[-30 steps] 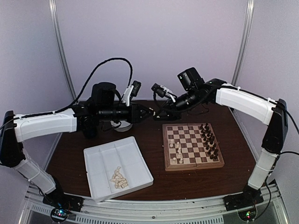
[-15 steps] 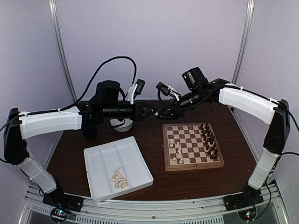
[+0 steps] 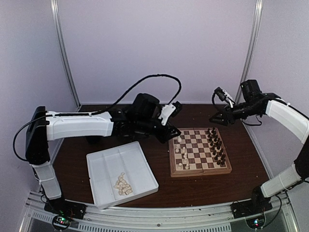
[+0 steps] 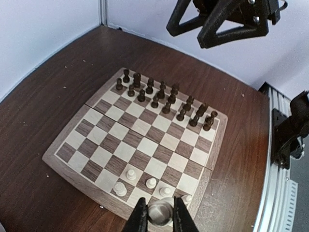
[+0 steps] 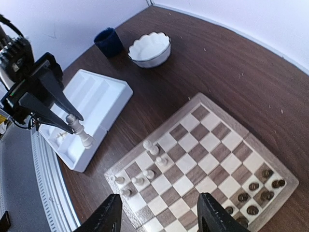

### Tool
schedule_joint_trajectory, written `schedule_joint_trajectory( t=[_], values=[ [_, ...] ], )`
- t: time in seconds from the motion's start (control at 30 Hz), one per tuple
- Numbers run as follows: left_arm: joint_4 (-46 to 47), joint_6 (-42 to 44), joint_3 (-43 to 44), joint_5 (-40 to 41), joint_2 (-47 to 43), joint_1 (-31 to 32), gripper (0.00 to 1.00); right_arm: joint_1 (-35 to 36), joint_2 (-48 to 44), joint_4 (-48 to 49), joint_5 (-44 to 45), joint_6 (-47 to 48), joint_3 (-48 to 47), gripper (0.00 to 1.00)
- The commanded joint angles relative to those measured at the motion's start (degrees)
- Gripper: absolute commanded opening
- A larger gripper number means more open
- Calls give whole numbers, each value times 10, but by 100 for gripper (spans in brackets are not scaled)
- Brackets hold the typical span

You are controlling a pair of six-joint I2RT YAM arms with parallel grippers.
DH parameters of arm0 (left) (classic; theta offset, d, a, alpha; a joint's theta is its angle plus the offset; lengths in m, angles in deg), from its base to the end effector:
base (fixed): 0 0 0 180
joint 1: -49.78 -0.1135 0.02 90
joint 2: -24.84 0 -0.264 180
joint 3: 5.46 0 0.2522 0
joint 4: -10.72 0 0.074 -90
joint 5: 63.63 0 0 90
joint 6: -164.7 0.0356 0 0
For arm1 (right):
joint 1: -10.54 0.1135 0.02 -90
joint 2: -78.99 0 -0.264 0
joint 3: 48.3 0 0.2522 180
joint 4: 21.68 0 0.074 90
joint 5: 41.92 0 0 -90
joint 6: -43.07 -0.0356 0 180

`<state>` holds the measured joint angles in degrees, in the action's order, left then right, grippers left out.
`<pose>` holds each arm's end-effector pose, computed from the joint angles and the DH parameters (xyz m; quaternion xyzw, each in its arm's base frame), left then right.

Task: Set up the chess pieces on the board
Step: Pass from the right arm to the left, then place the queen at d1.

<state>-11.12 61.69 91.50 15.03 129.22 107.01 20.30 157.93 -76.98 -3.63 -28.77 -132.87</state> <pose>0.2272 -0.3659 0.2834 0.3694 0.7766 -0.3592 0.3625 0.2737 0.0754 0.3241 -0.3497 0.7835 0.3855 0.3394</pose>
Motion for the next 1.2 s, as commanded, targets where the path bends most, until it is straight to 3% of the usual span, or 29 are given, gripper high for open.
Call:
schedule_joint_trajectory(
  t=[0.0,0.2,0.47,0.8,1.17],
  values=[
    [-56,78,51,59,58,17,6,-39,-34,31,41,27,51,58],
    [-50,86,90,79,108,17,6,-52,-25,37,45,29,52,58],
    [-139,36,233,100,195,-22,5,-53,-25,42,51,37,58,58],
    [-165,29,294,67,267,-43,6,-53,-20,42,51,39,59,59],
    [-171,23,297,50,294,-45,6,-53,-18,41,45,38,59,59]
  ],
)
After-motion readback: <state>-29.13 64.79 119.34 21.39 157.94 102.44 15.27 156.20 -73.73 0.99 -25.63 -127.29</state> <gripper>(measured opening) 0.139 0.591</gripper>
